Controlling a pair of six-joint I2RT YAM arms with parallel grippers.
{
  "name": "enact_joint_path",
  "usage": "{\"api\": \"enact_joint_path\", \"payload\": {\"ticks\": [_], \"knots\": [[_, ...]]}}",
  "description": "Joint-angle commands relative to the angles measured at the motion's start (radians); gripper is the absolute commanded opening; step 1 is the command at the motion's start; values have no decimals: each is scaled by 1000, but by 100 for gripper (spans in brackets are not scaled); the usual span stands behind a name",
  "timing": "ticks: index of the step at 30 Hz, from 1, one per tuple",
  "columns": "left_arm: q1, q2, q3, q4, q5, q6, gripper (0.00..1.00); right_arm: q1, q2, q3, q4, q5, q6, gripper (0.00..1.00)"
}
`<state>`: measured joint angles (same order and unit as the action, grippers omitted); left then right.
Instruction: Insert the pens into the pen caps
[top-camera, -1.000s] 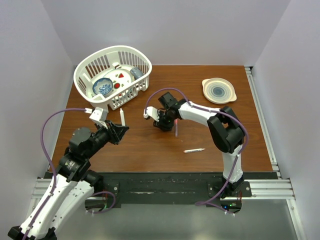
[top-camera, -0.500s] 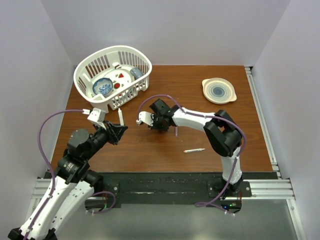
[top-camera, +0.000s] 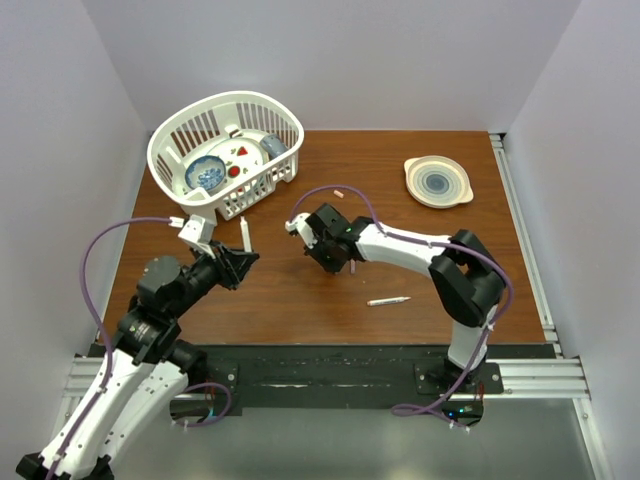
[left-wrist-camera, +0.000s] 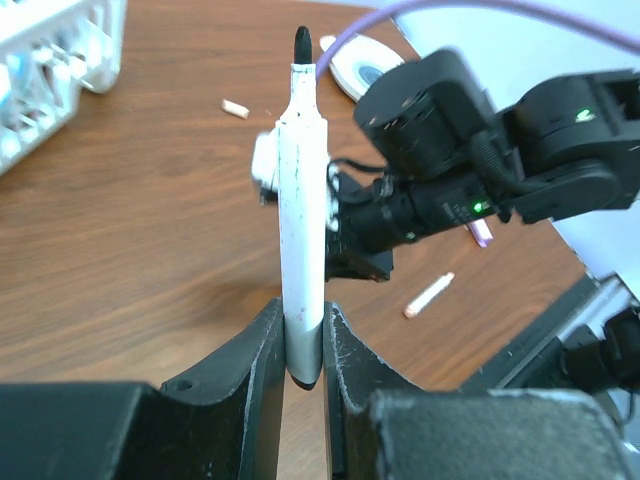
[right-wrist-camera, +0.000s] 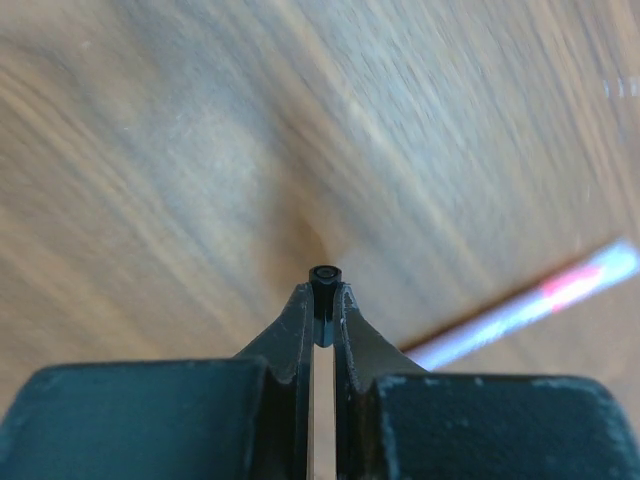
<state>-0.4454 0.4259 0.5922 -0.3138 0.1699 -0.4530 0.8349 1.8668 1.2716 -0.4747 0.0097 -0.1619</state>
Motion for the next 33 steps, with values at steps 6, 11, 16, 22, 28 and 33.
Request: {"api": "enact_joint_path", "payload": {"ticks": [6,11,16,22,28,33], "knots": [[-7,109,-120,240,266,-159,0,-39,-244,-38,53,115,493,0],[-25,138,-206,381,321,-243,0,-43,-414,-61,157,90,678,0],[-73,189,-273,582,355,-306,0,-43,-509,-115,370,24,778,0],[-84,231,-290,722,407,-357,0,-42,-595,-212,602,-26,890,0],[-85,270,-273,749,431,-355,0,-39,-601,-273,760,-114,970,0],[-85,290,-269,762,438,-363,0,-23,-609,-295,795,-103,976,0]]}}
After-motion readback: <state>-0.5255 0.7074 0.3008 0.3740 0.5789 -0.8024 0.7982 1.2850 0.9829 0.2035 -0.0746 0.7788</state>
